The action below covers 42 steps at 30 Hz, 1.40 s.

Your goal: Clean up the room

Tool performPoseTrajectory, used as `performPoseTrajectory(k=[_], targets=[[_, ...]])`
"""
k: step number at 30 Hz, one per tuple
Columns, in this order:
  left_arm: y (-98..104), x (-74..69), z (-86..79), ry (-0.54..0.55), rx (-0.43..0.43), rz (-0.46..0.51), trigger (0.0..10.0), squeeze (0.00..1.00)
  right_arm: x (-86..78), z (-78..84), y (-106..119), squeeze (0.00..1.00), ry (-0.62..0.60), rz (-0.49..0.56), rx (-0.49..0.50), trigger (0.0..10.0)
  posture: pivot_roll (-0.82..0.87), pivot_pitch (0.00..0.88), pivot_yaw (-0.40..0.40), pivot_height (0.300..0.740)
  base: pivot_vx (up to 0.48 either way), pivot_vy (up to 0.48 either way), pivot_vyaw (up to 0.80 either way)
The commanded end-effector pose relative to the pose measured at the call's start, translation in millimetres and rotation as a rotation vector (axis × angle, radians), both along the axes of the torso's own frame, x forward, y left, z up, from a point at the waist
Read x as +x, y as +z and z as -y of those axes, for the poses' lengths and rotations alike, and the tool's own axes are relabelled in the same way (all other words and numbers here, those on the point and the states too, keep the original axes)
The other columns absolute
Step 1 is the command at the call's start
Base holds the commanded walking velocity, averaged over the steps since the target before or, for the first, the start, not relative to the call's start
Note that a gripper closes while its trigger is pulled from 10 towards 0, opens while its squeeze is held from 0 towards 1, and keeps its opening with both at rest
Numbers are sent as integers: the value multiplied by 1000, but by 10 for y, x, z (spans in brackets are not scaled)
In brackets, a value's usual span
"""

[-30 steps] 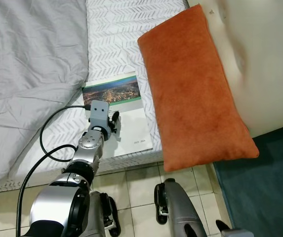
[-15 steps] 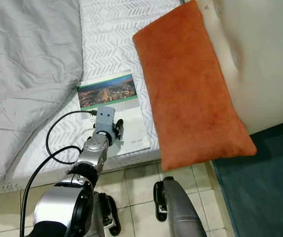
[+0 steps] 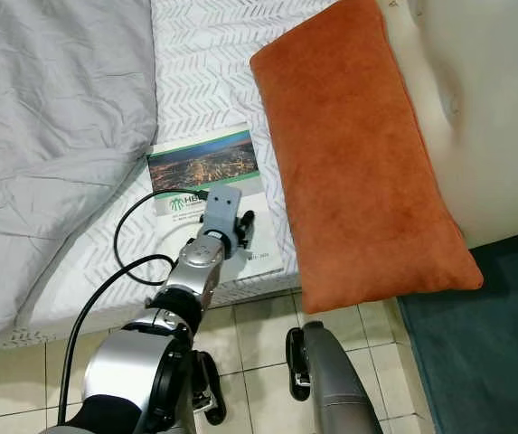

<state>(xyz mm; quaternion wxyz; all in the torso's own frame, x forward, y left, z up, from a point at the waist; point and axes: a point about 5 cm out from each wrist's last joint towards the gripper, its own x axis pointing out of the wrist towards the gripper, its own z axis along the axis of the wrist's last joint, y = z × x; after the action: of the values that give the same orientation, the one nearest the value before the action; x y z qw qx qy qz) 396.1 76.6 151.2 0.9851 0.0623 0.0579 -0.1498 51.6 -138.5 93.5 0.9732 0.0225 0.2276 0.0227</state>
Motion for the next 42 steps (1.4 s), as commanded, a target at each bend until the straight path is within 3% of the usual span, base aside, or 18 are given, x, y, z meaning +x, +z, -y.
performPoseTrajectory(k=[1,6,10,12,13,14,15,16,17,18,22,23,29,30,32,36,38,42], targets=[[-168,-75,76,-40,47,-52,10000,0,-98,2,-46,0,-10,-56,-4,10000,-435,630,0,656,0,0,0],[-214,-95,52,-47,55,-52,10000,0,-61,1,-92,0,-9,-50,-4,10000,-413,619,12,656,0,0,0],[-176,-96,-26,-76,20,13,10000,0,84,33,-79,0,-19,11,3,10000,-369,573,30,656,0,0,0],[-213,-137,-114,-115,6,53,10000,0,235,62,-133,0,-7,49,5,10000,-307,453,52,656,0,0,0],[-236,-156,-138,-125,4,61,10000,0,288,76,-171,0,-5,56,6,10000,-307,453,52,656,0,0,0],[-244,-185,-233,-142,-20,91,10000,0,478,143,-272,0,-8,83,2,10000,-252,365,65,656,0,0,0],[-244,-185,-233,-142,-20,91,10000,0,478,143,-272,0,-8,83,2,10000,-252,365,65,656,0,0,0],[-217,-202,-286,-159,-19,126,10000,0,567,171,-281,0,-12,103,1,10000,-237,346,69,656,0,0,0],[-221,-235,-355,-169,-10,156,10000,0,732,217,-343,0,-22,125,3,10000,-186,271,83,656,0,0,0],[-221,-235,-355,-169,-10,156,10000,0,732,217,-343,0,-22,125,3,10000,-186,271,83,656,0,0,0],[-225,-364,-620,-133,-14,203,10000,0,1125,317,-365,0,-67,197,24,10000,-123,144,96,656,0,0,0],[-281,-459,-692,-128,7,213,10000,0,1298,361,-365,0,-86,229,28,10000,-103,94,94,656,0,0,0],[-447,-656,-794,-56,-23,165,10000,0,1594,415,-339,0,-98,290,27,10000,-76,4,87,656,0,0,0],[-627,-904,-837,25,-40,107,10000,0,1686,444,-287,0,-113,326,29,10000,-61,0,71,656,0,0,0],[-738,-1075,-854,90,-64,61,10000,0,1732,486,-301,0,-133,337,29,10000,-51,0,60,656,0,0,0],[-805,-1099,-872,145,-75,36,10000,0,1765,516,-364,0,-146,323,30,10000,-43,0,47,656,0,178,0],[-889,-1014,-882,192,-33,6,10000,0,1891,521,-417,0,-144,316,31,10000,-41,0,39,656,-278,394,0],[-880,-998,-864,181,-13,-7,10000,0,1982,546,-403,0,-139,333,14,10000,-40,0,40,656,-315,364,0]])
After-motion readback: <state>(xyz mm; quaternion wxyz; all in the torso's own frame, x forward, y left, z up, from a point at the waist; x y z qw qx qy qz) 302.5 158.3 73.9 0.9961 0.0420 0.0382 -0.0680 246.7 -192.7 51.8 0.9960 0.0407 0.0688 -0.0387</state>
